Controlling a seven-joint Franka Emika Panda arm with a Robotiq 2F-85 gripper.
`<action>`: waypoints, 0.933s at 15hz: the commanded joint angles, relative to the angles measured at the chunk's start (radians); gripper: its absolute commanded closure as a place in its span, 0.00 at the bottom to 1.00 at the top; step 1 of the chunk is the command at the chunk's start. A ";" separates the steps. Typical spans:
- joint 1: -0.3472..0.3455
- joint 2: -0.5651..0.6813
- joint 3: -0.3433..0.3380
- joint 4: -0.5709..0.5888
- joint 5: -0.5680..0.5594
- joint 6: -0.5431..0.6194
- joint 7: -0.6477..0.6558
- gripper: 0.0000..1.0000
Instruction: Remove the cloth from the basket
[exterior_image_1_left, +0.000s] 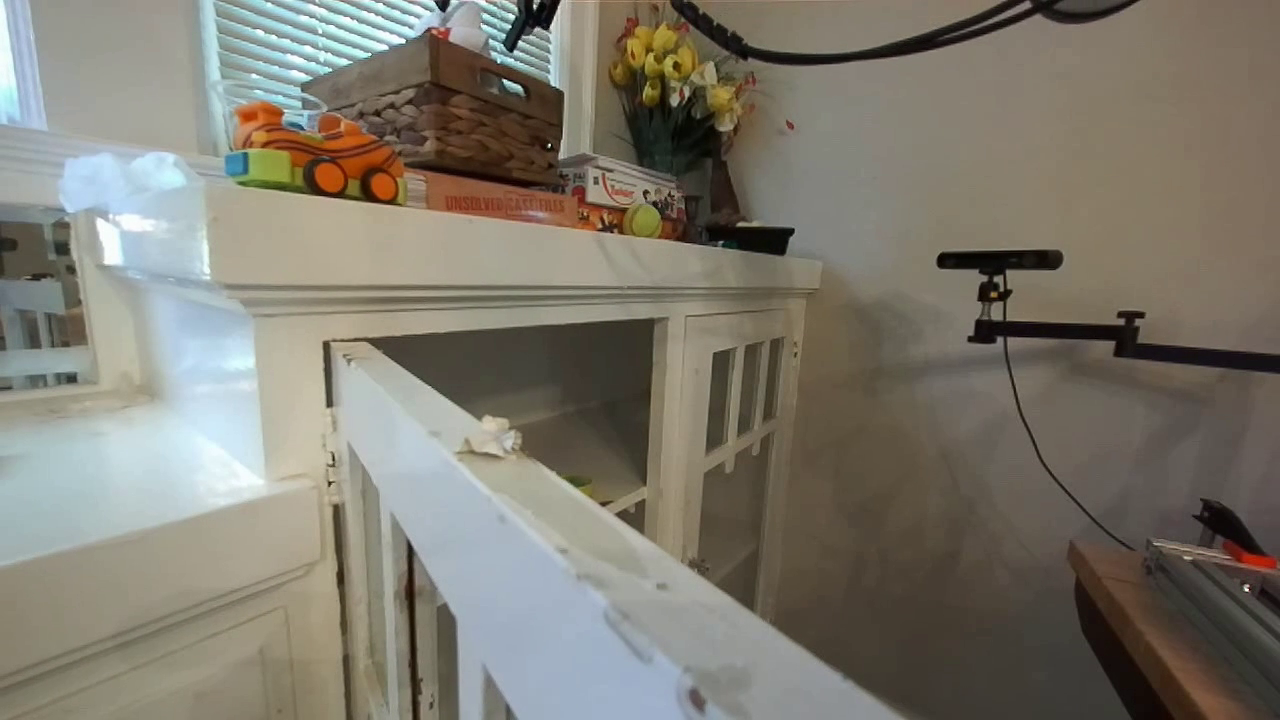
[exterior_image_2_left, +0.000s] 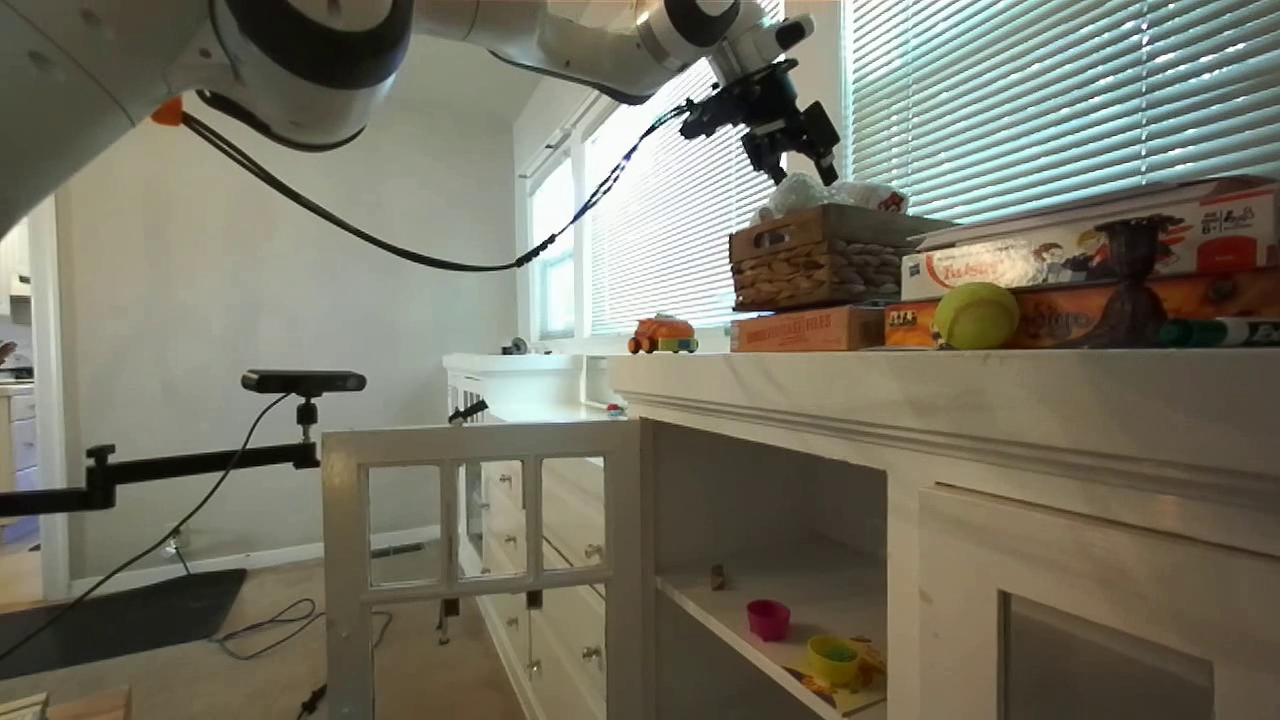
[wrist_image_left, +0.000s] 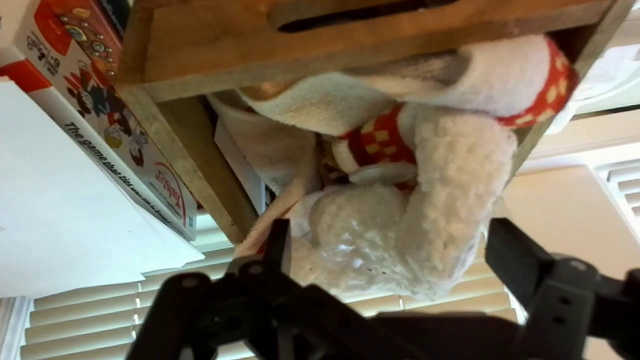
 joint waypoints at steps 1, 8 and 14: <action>0.002 0.075 0.016 0.115 0.013 -0.041 -0.013 0.00; 0.004 0.116 0.017 0.157 0.003 -0.061 -0.006 0.64; 0.005 0.122 0.007 0.172 -0.005 -0.065 0.014 0.99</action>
